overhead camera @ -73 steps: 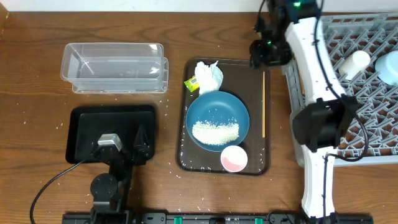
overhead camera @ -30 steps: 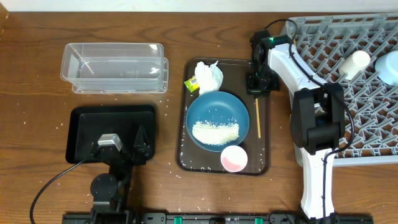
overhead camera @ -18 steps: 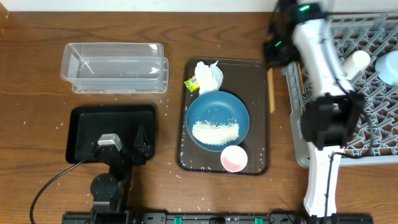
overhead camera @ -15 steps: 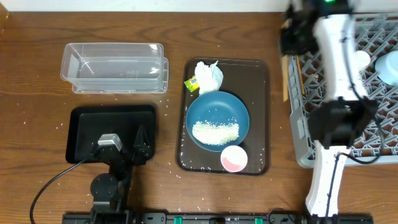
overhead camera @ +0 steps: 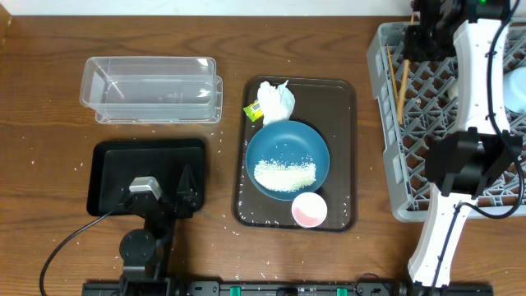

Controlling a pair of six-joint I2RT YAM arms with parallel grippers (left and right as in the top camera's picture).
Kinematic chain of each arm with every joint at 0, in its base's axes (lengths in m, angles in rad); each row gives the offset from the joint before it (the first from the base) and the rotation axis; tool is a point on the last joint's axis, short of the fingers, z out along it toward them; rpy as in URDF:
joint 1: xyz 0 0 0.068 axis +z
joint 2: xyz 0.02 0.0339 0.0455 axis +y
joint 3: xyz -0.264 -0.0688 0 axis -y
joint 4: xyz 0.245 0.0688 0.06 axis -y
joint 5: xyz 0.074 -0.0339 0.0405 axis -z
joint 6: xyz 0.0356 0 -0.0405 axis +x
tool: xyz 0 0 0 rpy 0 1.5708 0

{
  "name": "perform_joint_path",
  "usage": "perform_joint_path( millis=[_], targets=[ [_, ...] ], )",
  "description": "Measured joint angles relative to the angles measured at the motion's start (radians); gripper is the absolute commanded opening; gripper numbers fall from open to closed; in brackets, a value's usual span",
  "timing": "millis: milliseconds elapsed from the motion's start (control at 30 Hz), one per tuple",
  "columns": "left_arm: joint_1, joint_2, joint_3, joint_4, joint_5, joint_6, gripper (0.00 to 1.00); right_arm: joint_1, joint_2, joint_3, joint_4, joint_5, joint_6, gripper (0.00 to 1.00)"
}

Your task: Sort waste into correct bins and load items into the dishwasher rack

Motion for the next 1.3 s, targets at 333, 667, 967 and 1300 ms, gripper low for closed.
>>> perform_joint_path(
  millis=[333,667,967,1300],
  targets=[
    [0.000,0.000,0.000,0.000,0.000,0.000,0.90,0.006,0.000,-0.090,-0.021,-0.001,0.000,0.65],
    [0.000,0.000,0.000,0.000,0.000,0.000,0.90,0.130,0.000,-0.092,-0.074,-0.083,0.015,0.69],
    [0.000,0.000,0.000,0.000,0.000,0.000,0.89,0.324,0.000,-0.113,0.139,-0.129,0.083,0.99],
    [0.000,0.000,0.000,0.000,0.000,0.000,0.90,0.480,0.000,-0.180,0.246,-0.095,0.167,0.99]
  ],
)
